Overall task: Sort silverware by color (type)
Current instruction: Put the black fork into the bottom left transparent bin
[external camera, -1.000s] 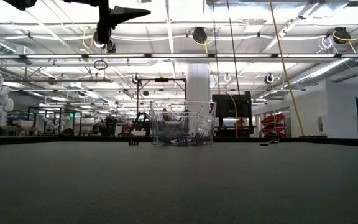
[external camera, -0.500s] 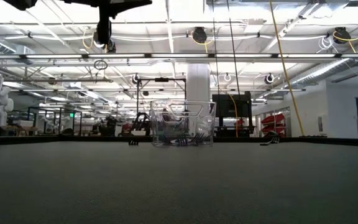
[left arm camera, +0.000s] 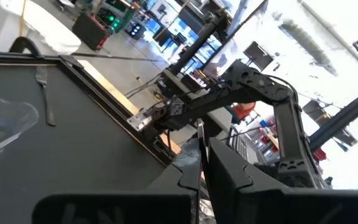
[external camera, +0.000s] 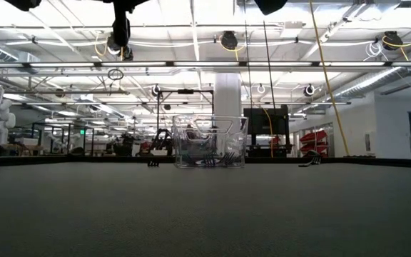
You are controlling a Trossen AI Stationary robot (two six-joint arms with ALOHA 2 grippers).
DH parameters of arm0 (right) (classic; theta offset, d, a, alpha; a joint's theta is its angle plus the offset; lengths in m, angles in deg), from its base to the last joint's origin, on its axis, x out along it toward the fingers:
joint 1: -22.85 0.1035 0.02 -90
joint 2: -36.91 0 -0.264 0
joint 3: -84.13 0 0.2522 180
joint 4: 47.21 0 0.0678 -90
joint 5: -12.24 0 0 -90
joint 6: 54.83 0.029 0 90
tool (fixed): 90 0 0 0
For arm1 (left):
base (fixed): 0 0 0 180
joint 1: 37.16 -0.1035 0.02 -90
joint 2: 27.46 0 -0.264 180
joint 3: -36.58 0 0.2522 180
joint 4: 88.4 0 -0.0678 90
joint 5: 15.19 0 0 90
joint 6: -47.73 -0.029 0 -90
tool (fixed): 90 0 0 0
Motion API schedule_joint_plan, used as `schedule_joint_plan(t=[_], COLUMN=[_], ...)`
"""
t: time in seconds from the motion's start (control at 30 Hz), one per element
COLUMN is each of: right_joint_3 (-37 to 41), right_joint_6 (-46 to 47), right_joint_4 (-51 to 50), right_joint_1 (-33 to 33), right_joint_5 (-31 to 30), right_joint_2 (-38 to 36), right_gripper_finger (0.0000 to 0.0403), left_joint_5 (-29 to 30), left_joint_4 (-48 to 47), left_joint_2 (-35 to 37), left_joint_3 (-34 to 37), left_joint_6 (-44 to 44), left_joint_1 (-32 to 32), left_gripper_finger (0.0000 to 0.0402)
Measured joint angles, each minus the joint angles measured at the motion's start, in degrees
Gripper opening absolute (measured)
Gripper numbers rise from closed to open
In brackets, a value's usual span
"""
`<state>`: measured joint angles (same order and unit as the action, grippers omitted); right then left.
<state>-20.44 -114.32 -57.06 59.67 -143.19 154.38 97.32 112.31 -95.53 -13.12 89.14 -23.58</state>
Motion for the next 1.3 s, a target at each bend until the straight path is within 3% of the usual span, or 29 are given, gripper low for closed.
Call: schedule_joint_plan(t=[0.27, 0.5, 0.7, 0.93, 1.3], right_joint_3=[0.0, -0.09, -0.09, -0.09, -0.09], right_joint_6=[5.98, 10.59, 13.52, 17.16, 20.06], right_joint_4=[-2.35, -4.39, -7.52, -11.12, -16.89], right_joint_1=[-0.48, -1.29, -1.25, -1.25, -1.25], right_joint_5=[1.05, 1.07, 2.83, 9.78, 16.26], right_joint_2=[0.0, -0.11, -0.11, -0.11, -0.09], right_gripper_finger=[0.016, 0.0205, 0.0218, 0.0219, 0.0219], left_joint_5=[-1.49, -3.54, -6.6, -10.41, -10.37], left_joint_4=[2.56, 2.51, 1.73, -2.81, -13.16], left_joint_2=[-0.07, 0.73, 3.36, 7.24, 13.79], left_joint_3=[0.07, 0.2, 0.2, 0.15, 0.15], left_joint_6=[-5.87, -7.96, -15.32, -15.29, -17.95], left_joint_1=[0.0, -0.02, 0.04, 0.04, 0.3], left_gripper_finger=[0.0013, 0.0004, 0.0002, 0.0001, 0.0001])
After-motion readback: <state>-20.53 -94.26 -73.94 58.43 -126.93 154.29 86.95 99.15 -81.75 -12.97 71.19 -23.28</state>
